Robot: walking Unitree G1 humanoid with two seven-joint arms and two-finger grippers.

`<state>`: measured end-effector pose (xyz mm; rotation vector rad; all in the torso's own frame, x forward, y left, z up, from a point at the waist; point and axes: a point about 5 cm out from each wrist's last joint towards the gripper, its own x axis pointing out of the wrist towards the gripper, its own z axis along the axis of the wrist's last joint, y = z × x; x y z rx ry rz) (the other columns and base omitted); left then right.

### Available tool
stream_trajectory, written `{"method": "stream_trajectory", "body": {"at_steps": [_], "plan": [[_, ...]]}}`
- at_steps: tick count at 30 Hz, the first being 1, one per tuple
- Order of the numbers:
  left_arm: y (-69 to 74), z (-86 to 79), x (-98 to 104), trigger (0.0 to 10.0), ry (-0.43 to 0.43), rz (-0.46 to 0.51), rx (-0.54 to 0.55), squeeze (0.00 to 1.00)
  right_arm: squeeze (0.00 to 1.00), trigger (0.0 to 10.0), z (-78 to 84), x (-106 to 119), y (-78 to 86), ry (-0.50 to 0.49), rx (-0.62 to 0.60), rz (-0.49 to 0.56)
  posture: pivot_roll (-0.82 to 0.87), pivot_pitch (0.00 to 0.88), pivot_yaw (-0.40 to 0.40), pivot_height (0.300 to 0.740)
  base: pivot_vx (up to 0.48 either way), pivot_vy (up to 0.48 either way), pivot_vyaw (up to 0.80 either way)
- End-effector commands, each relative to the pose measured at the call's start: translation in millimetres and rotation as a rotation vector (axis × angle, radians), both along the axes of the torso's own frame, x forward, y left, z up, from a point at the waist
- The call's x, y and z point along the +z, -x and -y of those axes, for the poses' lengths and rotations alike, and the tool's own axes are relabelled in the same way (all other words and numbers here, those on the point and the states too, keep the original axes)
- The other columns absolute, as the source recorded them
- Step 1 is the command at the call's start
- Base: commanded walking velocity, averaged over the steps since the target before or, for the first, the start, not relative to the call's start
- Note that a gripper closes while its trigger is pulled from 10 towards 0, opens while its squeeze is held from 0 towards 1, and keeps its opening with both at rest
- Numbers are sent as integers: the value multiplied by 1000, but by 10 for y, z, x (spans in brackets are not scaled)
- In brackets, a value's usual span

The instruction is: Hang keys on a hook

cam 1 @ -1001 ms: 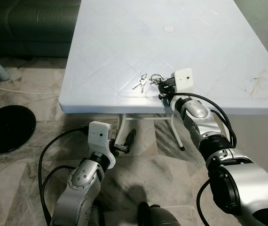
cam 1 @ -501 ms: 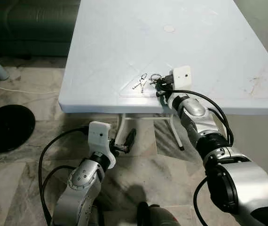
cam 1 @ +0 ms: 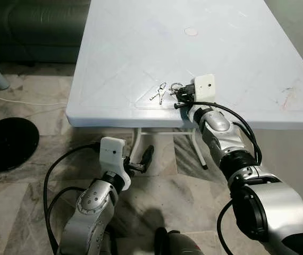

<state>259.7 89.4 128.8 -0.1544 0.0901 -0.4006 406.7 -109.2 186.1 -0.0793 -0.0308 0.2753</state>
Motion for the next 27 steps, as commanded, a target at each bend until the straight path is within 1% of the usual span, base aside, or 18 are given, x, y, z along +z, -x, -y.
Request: {"method": "stream_trajectory", "body": {"at_steps": [1,6,11,12,13,15,16,17,18,19,20,21,22,24,25,27], "plan": [[29,14,12,10000,2,5,0,0,0,0,20,17,-6,7,-6,9,95,257,-94,740,0,0,0],[28,12,14,10000,2,5,2,0,0,0,14,10,-5,5,1,3,96,259,-95,740,0,0,0],[22,7,15,10000,2,6,7,0,0,0,27,33,-1,-44,11,18,97,256,-96,740,0,0,0],[21,7,14,10000,2,7,7,0,0,0,28,54,7,-79,31,40,98,251,-97,740,0,0,0],[13,5,16,10000,2,8,10,0,0,0,39,109,29,-112,69,101,98,249,-97,740,0,0,0],[2,5,23,10000,1,13,12,0,0,0,51,138,48,-136,92,138,98,240,-98,740,0,0,0],[-13,11,33,10000,4,19,13,0,0,510,63,161,76,-158,112,181,98,229,-98,740,0,0,0],[-26,16,45,10000,6,23,13,0,0,3529,69,178,103,-171,133,215,98,226,-98,740,0,0,0],[-36,20,51,10000,7,27,13,0,0,4627,78,187,126,-178,139,242,95,217,-98,740,0,0,0],[-46,24,56,10000,8,31,13,0,0,8902,79,181,146,-185,151,251,93,209,-97,740,0,0,0],[-58,28,67,10000,7,36,13,0,0,10000,89,179,169,-197,152,265,93,209,-97,740,0,0,0],[-83,27,79,10000,4,47,17,0,0,10000,102,170,207,-220,157,281,90,196,-97,740,0,0,0],[-83,27,79,10000,4,47,17,0,0,10000,102,170,207,-220,157,281,90,196,-97,740,0,0,0],[-120,14,95,10000,6,54,26,0,0,10000,118,177,284,-241,156,330,85,186,-96,740,0,0,0],[-160,-4,117,10000,9,64,43,0,0,10000,126,166,341,-221,146,356,75,177,-95,740,0,0,0],[-198,-31,129,10000,-3,74,75,0,0,10000,139,145,395,-212,138,366,69,167,-96,740,0,0,0]]}}
